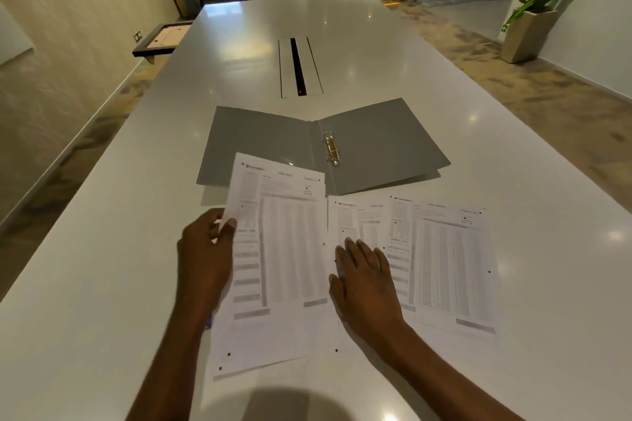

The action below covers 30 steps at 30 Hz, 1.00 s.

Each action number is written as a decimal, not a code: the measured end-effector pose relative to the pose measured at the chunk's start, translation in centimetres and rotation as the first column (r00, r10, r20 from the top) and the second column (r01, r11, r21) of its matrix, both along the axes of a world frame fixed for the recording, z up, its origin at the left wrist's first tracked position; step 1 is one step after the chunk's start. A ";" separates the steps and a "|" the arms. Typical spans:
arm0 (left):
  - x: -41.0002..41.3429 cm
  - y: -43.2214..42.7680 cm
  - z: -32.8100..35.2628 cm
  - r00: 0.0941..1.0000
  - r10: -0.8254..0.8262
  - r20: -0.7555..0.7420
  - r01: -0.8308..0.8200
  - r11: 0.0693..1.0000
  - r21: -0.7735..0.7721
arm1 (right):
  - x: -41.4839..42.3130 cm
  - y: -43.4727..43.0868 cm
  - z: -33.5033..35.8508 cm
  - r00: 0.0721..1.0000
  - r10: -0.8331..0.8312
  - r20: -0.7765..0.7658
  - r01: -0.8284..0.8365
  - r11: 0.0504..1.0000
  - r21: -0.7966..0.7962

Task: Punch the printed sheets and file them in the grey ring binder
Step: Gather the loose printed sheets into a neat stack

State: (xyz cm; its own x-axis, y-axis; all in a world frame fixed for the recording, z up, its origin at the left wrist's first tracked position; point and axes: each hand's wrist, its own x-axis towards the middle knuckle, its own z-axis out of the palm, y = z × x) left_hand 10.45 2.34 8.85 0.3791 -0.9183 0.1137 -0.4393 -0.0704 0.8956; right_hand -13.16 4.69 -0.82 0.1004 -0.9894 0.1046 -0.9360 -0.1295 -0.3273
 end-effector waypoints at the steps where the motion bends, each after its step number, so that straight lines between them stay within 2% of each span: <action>1: 0.5 -0.1 0.6 1.000 -0.004 0.015 0.005 1.000 -0.016 | -0.1 0.1 -0.1 1.000 0.000 -0.006 0.000 1.000 0.001; 7: 3.0 -0.8 6.0 0.998 0.019 0.068 -0.010 0.990 -0.142 | -0.4 -0.1 -0.3 0.999 0.035 -0.003 -0.035 0.999 0.001; 11: 3.6 -2.1 7.7 0.993 0.005 -0.115 -0.021 0.991 -0.136 | -2.1 -1.3 1.6 0.993 0.084 0.081 -0.086 0.996 0.026; 15: 1.4 -3.0 6.4 0.959 -0.035 -0.281 0.030 0.999 -0.022 | -7.7 -3.3 3.2 0.959 -0.168 0.227 0.181 0.983 -0.038; 19: -1.6 -3.3 3.2 0.904 -0.058 -0.424 0.126 0.983 0.134 | -15.3 -4.4 3.8 0.896 -0.405 0.183 0.406 0.913 0.032; 22: -3.1 -3.3 1.0 0.897 -0.112 -0.428 0.240 0.936 0.257 | -20.4 -6.5 4.1 0.891 -0.439 0.118 0.420 0.894 0.153; 25: -4.6 -3.6 -0.6 0.883 -0.137 -0.448 0.296 0.905 0.307 | -24.1 -9.1 3.4 0.920 -0.392 0.025 0.374 0.894 0.248; 30: -5.8 -4.0 -2.5 0.881 -0.152 -0.448 0.334 0.871 0.360 | -25.9 -10.7 3.1 0.946 -0.324 -0.007 0.315 0.916 0.249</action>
State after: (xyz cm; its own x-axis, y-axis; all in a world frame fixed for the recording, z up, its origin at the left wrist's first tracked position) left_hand 4.61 -1.62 6.32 0.0654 -0.9107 -0.4078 -0.1102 -0.4127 0.9042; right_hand -39.10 -6.00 2.25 -0.2246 -0.9635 -0.1458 -0.9021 0.2621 -0.3428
